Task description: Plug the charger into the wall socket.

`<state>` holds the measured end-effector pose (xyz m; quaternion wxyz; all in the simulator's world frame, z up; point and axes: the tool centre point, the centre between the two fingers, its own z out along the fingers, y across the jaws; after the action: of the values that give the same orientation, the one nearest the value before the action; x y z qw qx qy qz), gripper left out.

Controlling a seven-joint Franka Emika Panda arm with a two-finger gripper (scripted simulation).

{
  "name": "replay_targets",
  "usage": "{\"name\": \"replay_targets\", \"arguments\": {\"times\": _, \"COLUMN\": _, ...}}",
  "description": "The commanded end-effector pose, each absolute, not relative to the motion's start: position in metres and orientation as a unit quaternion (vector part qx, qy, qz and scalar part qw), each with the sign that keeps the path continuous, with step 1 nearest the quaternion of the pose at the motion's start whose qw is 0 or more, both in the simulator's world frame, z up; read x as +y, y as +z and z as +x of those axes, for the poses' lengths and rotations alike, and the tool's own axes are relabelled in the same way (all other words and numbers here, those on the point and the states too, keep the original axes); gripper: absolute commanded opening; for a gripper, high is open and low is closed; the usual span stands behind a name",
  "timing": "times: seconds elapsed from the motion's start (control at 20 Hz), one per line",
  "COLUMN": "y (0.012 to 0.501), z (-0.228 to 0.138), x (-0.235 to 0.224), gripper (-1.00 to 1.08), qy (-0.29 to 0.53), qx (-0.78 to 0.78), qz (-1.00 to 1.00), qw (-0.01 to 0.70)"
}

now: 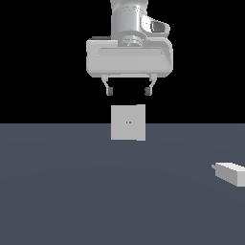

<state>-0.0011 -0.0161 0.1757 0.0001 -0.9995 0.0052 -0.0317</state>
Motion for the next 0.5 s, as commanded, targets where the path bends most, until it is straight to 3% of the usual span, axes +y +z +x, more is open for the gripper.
{"name": "replay_targets", "arguments": {"times": 0.0, "y": 0.171, "z": -0.006, "x": -0.024, "gripper": 1.00, "qy": -0.035, "qx": 0.003, "qz": -0.999, "qw": 0.000}}
{"name": "replay_targets", "arguments": {"times": 0.45, "y": 0.142, "z": -0.035, "x": -0.071, "gripper": 1.00, "qy": -0.058, "qx": -0.012, "qz": -0.998, "qw": 0.000}}
